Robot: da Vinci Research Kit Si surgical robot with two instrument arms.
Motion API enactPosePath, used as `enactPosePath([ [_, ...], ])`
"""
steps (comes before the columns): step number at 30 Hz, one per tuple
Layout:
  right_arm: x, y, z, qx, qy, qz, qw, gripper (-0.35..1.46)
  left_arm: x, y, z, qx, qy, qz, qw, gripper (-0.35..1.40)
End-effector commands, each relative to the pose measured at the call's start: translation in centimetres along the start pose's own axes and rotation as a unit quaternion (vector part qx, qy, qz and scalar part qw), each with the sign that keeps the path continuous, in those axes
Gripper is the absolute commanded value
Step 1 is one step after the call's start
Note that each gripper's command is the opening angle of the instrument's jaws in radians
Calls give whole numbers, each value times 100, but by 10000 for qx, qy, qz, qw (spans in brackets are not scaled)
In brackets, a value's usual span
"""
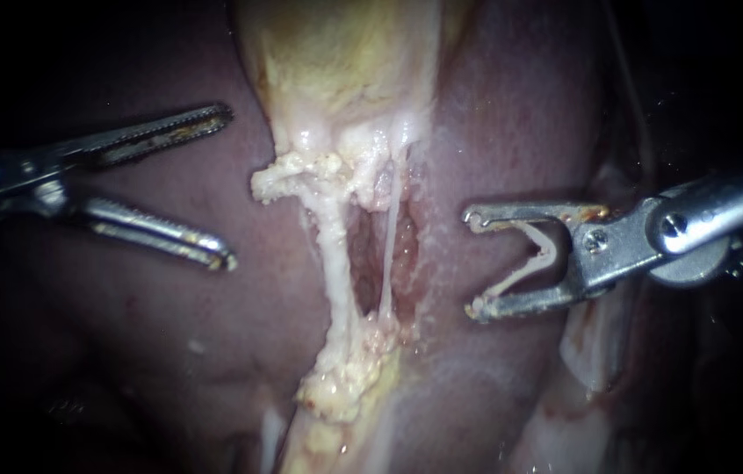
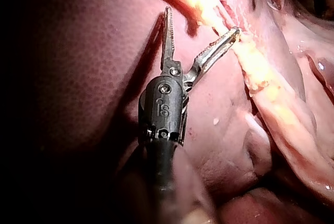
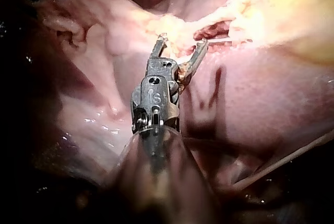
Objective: Grabbing gallbladder
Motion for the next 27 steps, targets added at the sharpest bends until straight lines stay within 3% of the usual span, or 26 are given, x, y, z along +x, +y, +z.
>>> enactPosePath([
  [1, 0, 0, 0, -1, -1, 0, 10000, 50, -2, 1, 5, -20, -9, -91, 10000, 85],
  [9, 0, 0, 0, -1, -1, 0, 10000, 50, -10, 4, 30, -33, 11, -633, 9980, 43],
  [14, 0, 0, 0, 0, -1, 0, 10000, 50, -8, 5, 34, -16, 16, -904, 9959, 38],
  [16, 0, 0, 0, 0, -1, 0, 10000, 50, -7, 5, 34, -14, 18, -1081, 9941, 28],
  [18, 0, 0, 0, 0, -1, 0, 10000, 50, -6, 5, 34, -14, 19, -1232, 9924, 12],
  [21, 0, 0, 0, 0, -1, 0, 10000, 50, -4, 5, 34, -60, 16, -1384, 9904, -35],
  [24, 0, 0, 0, 0, -1, 0, 10000, 50, -4, 6, 32, -185, -102, -1524, 9881, -35],
  [27, 0, 0, -1, 1, 0, -1, 10000, 50, -4, 9, 29, -228, -333, -1626, 9859, -35],
])
